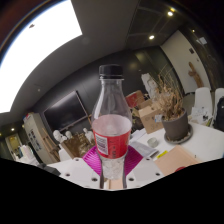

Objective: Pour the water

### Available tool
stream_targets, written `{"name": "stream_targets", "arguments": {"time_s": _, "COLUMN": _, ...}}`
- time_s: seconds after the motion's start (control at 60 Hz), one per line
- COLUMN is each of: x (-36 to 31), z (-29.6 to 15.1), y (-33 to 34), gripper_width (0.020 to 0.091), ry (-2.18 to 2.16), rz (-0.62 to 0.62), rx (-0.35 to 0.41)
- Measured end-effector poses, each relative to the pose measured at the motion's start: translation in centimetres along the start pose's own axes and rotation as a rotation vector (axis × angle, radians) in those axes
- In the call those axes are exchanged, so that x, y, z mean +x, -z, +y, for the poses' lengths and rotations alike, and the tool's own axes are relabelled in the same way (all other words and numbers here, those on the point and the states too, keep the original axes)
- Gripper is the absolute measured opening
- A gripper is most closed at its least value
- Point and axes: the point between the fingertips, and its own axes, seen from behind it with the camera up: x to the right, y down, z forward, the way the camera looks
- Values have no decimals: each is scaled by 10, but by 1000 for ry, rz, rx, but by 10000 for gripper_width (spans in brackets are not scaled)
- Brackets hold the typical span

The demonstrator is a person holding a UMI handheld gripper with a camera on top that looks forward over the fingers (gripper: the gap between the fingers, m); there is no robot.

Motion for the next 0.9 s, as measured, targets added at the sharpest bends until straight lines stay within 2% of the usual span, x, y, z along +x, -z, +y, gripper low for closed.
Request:
{"name": "stream_targets", "arguments": {"time_s": 0.1, "x": 66, "z": -14, "y": -4, "gripper_width": 244, "ry": 197, "rz": 98, "rx": 22}}
{"name": "stream_targets", "arguments": {"time_s": 0.167, "x": 119, "z": -3, "y": -11, "gripper_width": 244, "ry": 280, "rz": 148, "rx": 14}}
{"name": "stream_targets", "arguments": {"time_s": 0.267, "x": 181, "z": 17, "y": -26, "gripper_width": 244, "ry": 378, "rz": 213, "rx": -49}}
{"name": "stream_targets", "arguments": {"time_s": 0.417, "x": 257, "z": 76, "y": -47, "gripper_width": 245, "ry": 467, "rz": 213, "rx": -155}}
{"name": "stream_targets", "arguments": {"time_s": 0.55, "x": 291, "z": 119, "y": -62, "gripper_width": 244, "ry": 482, "rz": 196, "rx": -215}}
{"name": "stream_targets", "arguments": {"time_s": 0.817, "x": 325, "z": 165, "y": -67, "gripper_width": 252, "ry": 443, "rz": 186, "rx": -281}}
{"name": "stream_targets", "arguments": {"time_s": 0.9, "x": 324, "z": 164, "y": -64, "gripper_width": 288, "ry": 438, "rz": 174, "rx": -254}}
